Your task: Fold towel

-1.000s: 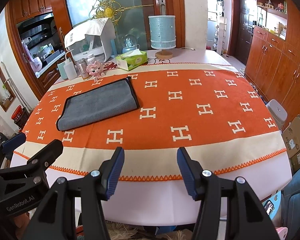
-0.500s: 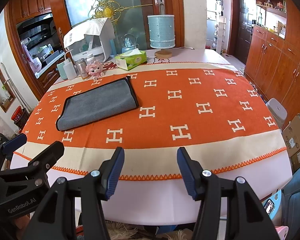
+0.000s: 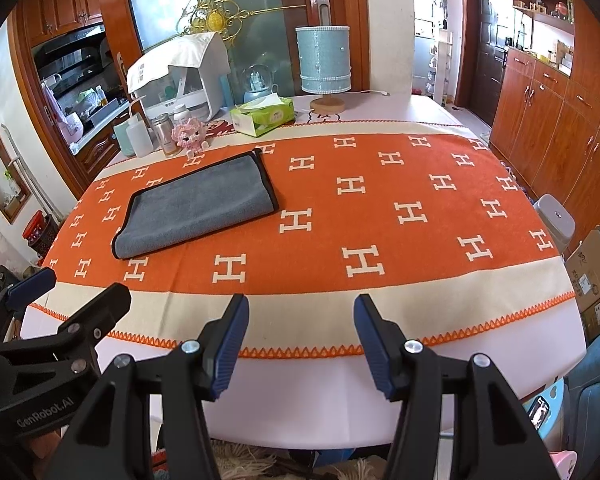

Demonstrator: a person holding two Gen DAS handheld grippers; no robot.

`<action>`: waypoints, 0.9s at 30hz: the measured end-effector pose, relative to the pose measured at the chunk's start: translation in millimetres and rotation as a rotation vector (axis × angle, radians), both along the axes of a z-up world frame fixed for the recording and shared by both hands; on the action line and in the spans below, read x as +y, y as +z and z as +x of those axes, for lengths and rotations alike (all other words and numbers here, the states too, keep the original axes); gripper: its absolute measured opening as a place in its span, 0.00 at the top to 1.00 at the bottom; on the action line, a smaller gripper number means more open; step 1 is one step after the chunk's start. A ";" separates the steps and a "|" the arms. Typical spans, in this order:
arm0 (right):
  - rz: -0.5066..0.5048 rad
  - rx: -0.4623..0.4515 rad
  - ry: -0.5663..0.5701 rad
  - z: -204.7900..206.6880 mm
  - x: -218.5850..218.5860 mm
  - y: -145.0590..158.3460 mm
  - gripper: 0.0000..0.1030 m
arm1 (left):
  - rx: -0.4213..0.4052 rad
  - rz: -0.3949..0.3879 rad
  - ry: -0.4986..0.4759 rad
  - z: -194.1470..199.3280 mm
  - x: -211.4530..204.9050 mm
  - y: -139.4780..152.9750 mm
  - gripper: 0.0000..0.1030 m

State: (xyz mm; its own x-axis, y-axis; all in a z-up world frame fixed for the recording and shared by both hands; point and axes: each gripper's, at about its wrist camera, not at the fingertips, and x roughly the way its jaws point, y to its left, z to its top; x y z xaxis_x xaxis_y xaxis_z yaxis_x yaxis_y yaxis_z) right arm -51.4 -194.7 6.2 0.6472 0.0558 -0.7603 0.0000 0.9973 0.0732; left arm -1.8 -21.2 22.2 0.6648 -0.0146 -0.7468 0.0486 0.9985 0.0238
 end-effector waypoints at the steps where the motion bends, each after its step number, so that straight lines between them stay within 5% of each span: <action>1: 0.000 0.002 0.000 -0.7 0.4 -0.8 0.47 | 0.000 0.000 0.000 0.0 0.1 -0.1 0.01; 27: 0.003 0.007 -0.001 -0.4 1.6 -3.4 0.47 | 0.009 -0.004 0.001 -0.2 -1.9 -4.5 0.01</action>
State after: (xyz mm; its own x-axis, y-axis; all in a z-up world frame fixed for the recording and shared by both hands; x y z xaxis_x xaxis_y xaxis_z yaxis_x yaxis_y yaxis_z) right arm -51.8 -193.1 2.8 0.6418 0.0572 -0.7647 0.0019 0.9971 0.0761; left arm -2.0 -23.1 17.7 0.6583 -0.0167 -0.7526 0.0480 0.9987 0.0198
